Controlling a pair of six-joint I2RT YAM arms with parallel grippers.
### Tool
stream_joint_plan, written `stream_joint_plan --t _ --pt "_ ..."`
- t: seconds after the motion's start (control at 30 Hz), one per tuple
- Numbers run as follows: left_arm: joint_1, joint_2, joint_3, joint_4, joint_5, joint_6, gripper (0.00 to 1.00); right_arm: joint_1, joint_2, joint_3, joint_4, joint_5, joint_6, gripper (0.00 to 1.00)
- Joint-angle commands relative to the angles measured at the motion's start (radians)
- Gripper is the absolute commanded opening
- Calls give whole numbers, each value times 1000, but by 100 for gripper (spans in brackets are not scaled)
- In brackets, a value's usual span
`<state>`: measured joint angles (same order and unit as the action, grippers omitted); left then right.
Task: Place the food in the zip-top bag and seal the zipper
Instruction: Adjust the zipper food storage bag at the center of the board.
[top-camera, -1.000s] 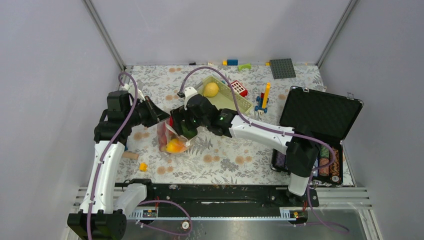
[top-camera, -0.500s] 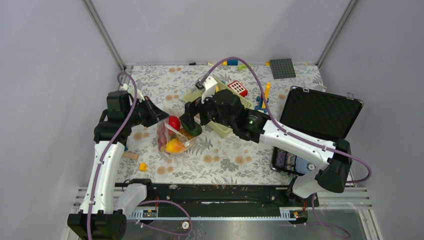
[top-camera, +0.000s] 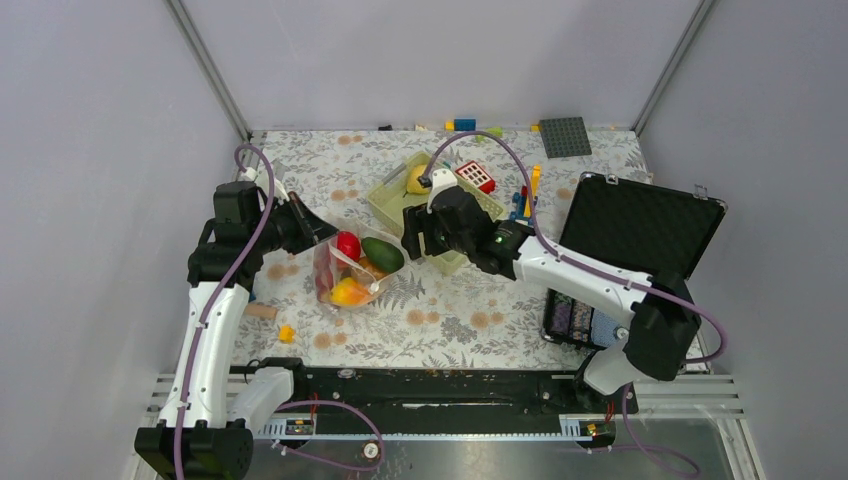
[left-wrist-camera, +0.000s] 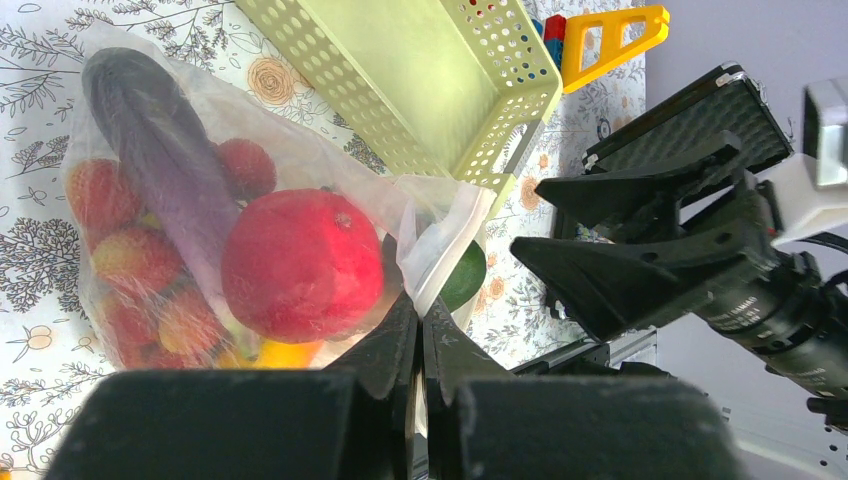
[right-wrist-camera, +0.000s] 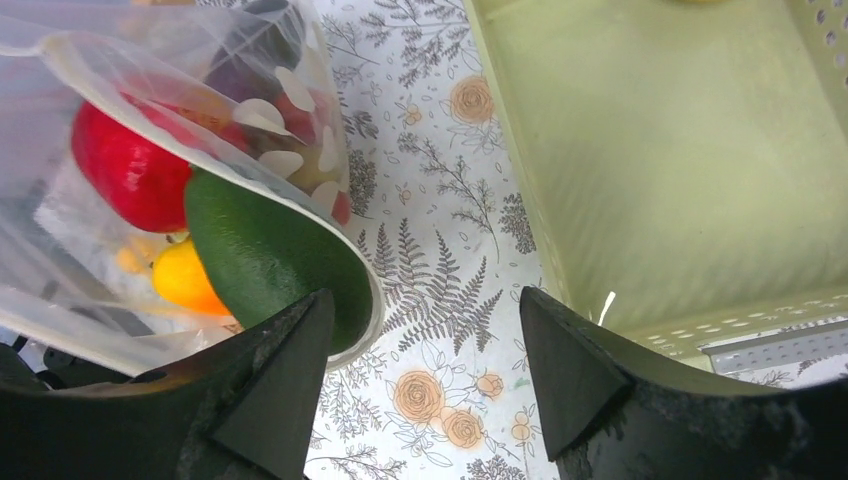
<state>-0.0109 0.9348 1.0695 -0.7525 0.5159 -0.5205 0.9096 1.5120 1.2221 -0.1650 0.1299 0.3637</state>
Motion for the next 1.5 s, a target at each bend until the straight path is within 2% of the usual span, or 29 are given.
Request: stream_joint_plan --t 0.0,0.17,0.33,0.57,0.67,0.73,0.77,0.87,1.0,1.1,1.27,1.47 --pt "8 -21 17 64 7 -1 0 3 46 5 5 20 49 73" --pt "7 -12 16 64 15 0 0 2 100 34 6 -14 71 69" --pt "8 -10 16 63 21 1 0 4 134 39 37 -112 86 65" --pt "7 -5 16 65 25 1 0 4 171 40 127 -235 158 46" --pt "8 -7 17 65 22 2 0 5 171 28 194 -292 192 27" --pt "7 -10 17 64 10 1 0 5 157 28 202 -307 205 7" --pt "7 -11 19 60 -1 1 0 5 145 30 193 -301 207 0" --pt "8 -5 68 -17 -122 6 0 7 97 74 103 -296 178 0" --pt "5 -24 92 -94 -268 -42 0 21 61 245 -112 -326 125 0" --pt "5 -24 115 -131 -276 -59 0 40 83 381 -247 -373 117 0" --pt "-9 -18 191 -213 -310 -61 0 84 147 583 -416 -330 82 0" --pt "-82 -17 183 -221 -385 -102 0 134 304 802 -562 -185 80 0"
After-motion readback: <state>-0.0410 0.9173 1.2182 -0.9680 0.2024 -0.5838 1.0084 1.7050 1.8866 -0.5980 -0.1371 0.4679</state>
